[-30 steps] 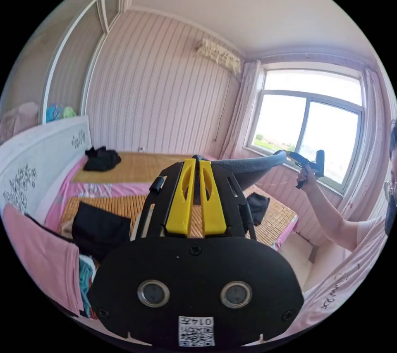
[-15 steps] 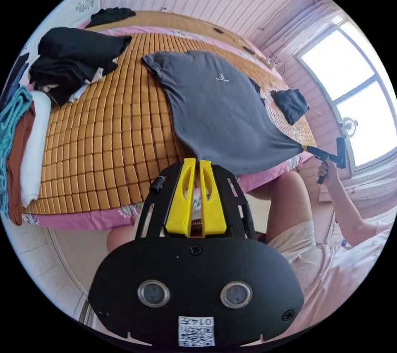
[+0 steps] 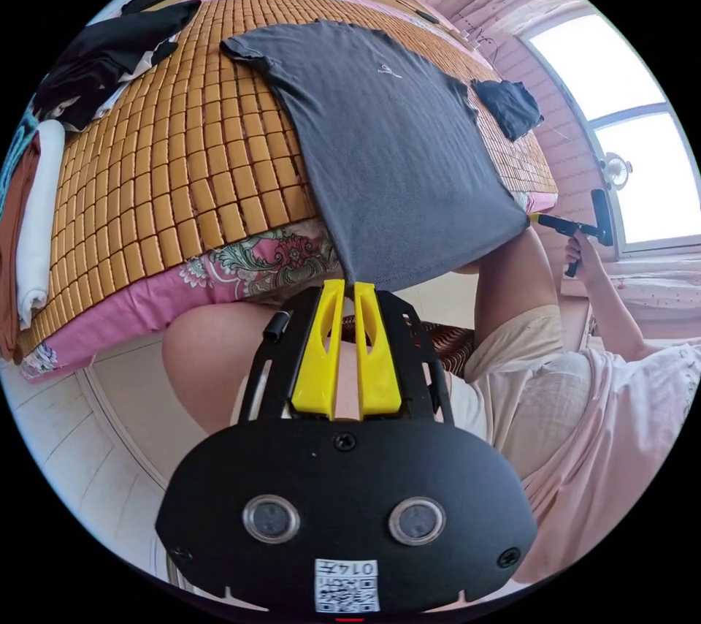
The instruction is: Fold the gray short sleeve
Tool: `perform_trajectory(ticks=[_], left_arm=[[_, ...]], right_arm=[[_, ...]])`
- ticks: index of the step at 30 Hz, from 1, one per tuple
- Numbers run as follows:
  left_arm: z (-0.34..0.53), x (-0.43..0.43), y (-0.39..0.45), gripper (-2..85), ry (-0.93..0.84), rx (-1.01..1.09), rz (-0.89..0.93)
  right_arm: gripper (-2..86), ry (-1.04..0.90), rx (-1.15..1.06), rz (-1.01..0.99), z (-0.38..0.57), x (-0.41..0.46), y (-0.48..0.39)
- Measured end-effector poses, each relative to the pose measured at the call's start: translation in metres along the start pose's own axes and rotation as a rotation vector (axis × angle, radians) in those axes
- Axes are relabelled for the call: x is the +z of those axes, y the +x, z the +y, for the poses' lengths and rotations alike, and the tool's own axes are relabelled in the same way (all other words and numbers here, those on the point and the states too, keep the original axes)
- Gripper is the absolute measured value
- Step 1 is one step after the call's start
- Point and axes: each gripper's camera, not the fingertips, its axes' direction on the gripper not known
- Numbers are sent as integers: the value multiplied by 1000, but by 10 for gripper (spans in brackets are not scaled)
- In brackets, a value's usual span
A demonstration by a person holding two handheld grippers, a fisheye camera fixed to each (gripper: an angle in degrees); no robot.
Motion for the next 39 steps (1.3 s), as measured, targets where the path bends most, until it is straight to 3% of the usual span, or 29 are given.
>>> perform_trajectory(ticks=[9,21,27,30,35,39], left_arm=[[-6,-23,-48,46,132,-46,-20],[-80,-14,-102,64,311,-52,-30],[-115,-10,-125,79,427,-22,-125],[-129,-7,-136,71,452,16,-120],[-162,13,-160,64,409,17,-132],[-175,23,-172,57,400,-4,-196]], right_arm=[[69,94,-119,70,-57,1,-35],[69,29,-412,2,-172,65,-152],[69,16,-594,64,-226,98,-220],[66,54,-539,132,-257,104,-210],[1,230,-136,352,-314,92,-128],[-7,253,-37,410,-352,97,-105]])
